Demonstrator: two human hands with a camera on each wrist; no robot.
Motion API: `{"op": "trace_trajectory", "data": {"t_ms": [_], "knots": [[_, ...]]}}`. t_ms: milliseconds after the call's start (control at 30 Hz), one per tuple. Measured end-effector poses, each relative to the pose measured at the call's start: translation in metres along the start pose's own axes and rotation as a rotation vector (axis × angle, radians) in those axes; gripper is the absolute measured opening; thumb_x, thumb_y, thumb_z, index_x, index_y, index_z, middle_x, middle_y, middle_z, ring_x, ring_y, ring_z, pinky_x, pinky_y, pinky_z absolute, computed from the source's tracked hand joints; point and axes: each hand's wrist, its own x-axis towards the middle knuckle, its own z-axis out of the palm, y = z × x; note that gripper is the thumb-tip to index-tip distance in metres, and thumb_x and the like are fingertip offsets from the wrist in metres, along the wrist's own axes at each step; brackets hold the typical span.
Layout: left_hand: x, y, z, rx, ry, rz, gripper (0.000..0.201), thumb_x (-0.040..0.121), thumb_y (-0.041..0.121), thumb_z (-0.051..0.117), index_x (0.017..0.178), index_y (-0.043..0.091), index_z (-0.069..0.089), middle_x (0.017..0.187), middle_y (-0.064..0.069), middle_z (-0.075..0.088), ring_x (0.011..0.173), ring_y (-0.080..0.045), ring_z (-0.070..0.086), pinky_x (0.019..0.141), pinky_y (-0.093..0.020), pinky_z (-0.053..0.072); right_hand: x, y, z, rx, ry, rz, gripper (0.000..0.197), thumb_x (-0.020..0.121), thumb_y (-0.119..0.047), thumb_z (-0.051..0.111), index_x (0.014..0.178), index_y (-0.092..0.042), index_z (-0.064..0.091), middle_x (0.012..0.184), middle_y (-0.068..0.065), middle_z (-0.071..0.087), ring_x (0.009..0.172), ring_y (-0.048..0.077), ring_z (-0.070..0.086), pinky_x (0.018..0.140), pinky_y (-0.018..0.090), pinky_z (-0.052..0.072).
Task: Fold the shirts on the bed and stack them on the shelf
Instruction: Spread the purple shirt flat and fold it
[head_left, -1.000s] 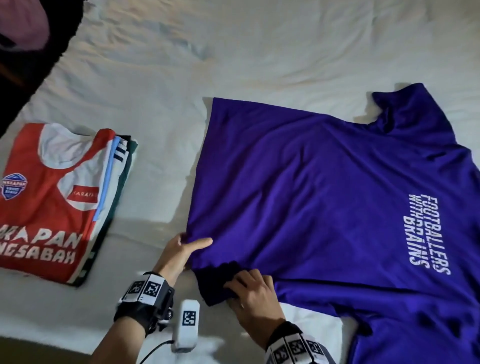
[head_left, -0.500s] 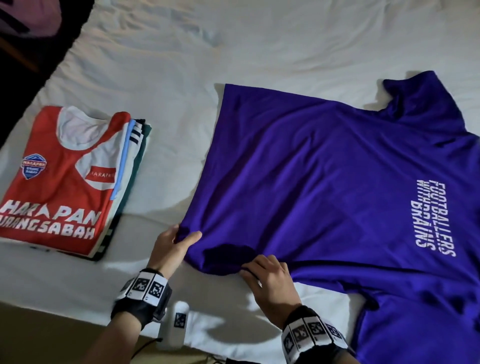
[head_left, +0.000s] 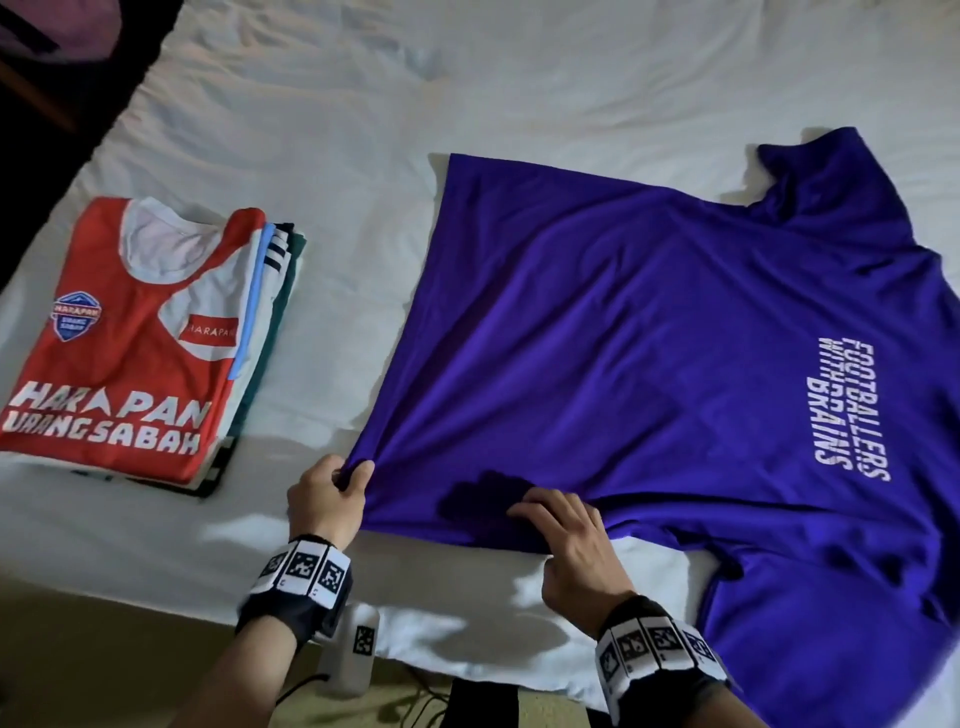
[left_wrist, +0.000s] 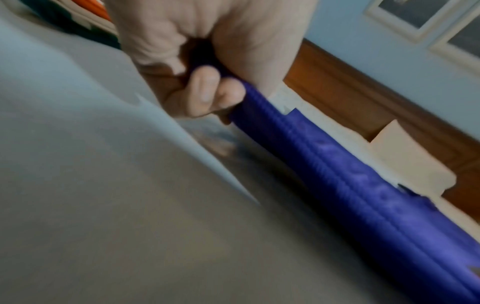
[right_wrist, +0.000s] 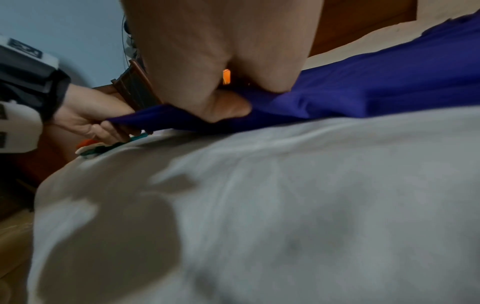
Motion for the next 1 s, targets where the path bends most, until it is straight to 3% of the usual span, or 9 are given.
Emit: {"op": "trace_trajectory", "data": {"t_ms": [100, 200, 333, 467, 633, 700, 767, 900, 1000], "knots": [[-0.020, 0.014, 0.004, 0.227, 0.057, -0.009, 0.034, 0.083, 0.023, 0.071, 0.111, 0.007, 0.058, 0.114, -0.020, 0.057, 0.107, -0.043, 0.051, 0.085, -0.050, 0.043, -0.028, 0.008, -0.021, -0.005, 0.056, 0.106, 0.074, 0.054, -0.023, 0.047, 0.127, -0.023, 0.054, 0.137, -0.001, 0.045, 0.131, 0.021, 0.041, 0.111, 0.042, 0.027], [-0.064, 0.051, 0.035, 0.200, 0.148, 0.414, 0.044, 0.075, 0.023, 0.069, 0.116, 0.010, 0.059, 0.111, -0.016, 0.055, 0.102, -0.039, 0.051, 0.081, -0.051, 0.046, -0.063, 0.041, -0.042, -0.090, 0.263, 0.371, 0.070, 0.063, -0.027, 0.051, 0.133, -0.019, 0.048, 0.146, 0.009, 0.038, 0.137, 0.031, 0.034, 0.111, 0.054, 0.025], [-0.148, 0.113, 0.104, -0.001, -0.274, 0.750, 0.018, 0.079, 0.035, 0.052, 0.087, 0.022, 0.062, 0.085, 0.005, 0.060, 0.083, -0.022, 0.059, 0.071, -0.036, 0.050, -0.114, 0.105, -0.077, -0.146, 0.517, 1.118, 0.077, 0.080, -0.028, 0.067, 0.147, -0.016, 0.031, 0.157, 0.016, 0.018, 0.145, 0.033, 0.014, 0.108, 0.070, 0.011], [-0.202, 0.152, 0.164, 0.144, -0.619, 0.517, 0.036, 0.076, 0.049, 0.054, 0.077, 0.014, 0.063, 0.077, -0.002, 0.071, 0.083, -0.025, 0.066, 0.073, -0.036, 0.053, -0.157, 0.149, -0.109, 0.066, 0.588, 1.582, 0.082, 0.086, -0.042, 0.065, 0.147, -0.003, 0.026, 0.151, 0.025, 0.025, 0.138, 0.039, 0.025, 0.104, 0.062, 0.027], [-0.231, 0.177, 0.195, 0.061, -0.654, 0.320, 0.055, 0.081, 0.048, 0.068, 0.052, 0.008, 0.044, 0.074, -0.016, 0.067, 0.081, -0.037, 0.060, 0.070, -0.035, 0.041, -0.187, 0.172, -0.120, 0.307, 0.643, 1.438, 0.057, 0.080, -0.052, 0.067, 0.113, -0.007, 0.054, 0.108, 0.022, 0.064, 0.107, 0.037, 0.059, 0.088, 0.042, 0.044], [-0.233, 0.179, 0.203, 0.088, -0.648, 0.284, 0.049, 0.078, 0.045, 0.071, 0.054, 0.010, 0.046, 0.079, -0.017, 0.069, 0.084, -0.036, 0.062, 0.072, -0.035, 0.043, -0.193, 0.177, -0.127, 0.369, 0.567, 1.408, 0.036, 0.087, -0.042, 0.067, 0.089, -0.006, 0.059, 0.086, 0.019, 0.065, 0.092, 0.035, 0.062, 0.075, 0.037, 0.041], [-0.233, 0.179, 0.208, 0.122, -0.654, 0.297, 0.039, 0.077, 0.039, 0.071, 0.063, 0.008, 0.053, 0.078, -0.017, 0.068, 0.083, -0.036, 0.062, 0.073, -0.036, 0.045, -0.199, 0.181, -0.134, 0.375, 0.496, 1.337, 0.041, 0.093, -0.035, 0.062, 0.061, -0.012, 0.048, 0.061, 0.013, 0.050, 0.074, 0.031, 0.053, 0.064, 0.033, 0.030], [-0.252, 0.167, 0.216, 0.025, -0.962, 0.170, 0.037, 0.071, 0.037, 0.077, 0.065, 0.004, 0.063, 0.061, 0.007, 0.060, 0.062, -0.016, 0.054, 0.066, -0.030, 0.047, -0.223, 0.188, -0.151, 0.324, 0.601, 1.297, 0.037, 0.097, -0.026, 0.057, 0.068, -0.005, 0.048, 0.063, 0.014, 0.047, 0.069, 0.030, 0.046, 0.063, 0.034, 0.026], [-0.266, 0.143, 0.229, -0.015, -0.978, 0.105, 0.046, 0.061, 0.054, 0.074, 0.078, 0.011, 0.072, 0.077, 0.004, 0.073, 0.081, -0.024, 0.069, 0.078, -0.035, 0.055, -0.239, 0.191, -0.148, 0.327, 0.579, 1.338, 0.041, 0.096, -0.029, 0.058, 0.064, -0.006, 0.045, 0.063, 0.014, 0.049, 0.072, 0.036, 0.051, 0.064, 0.035, 0.029]]}}
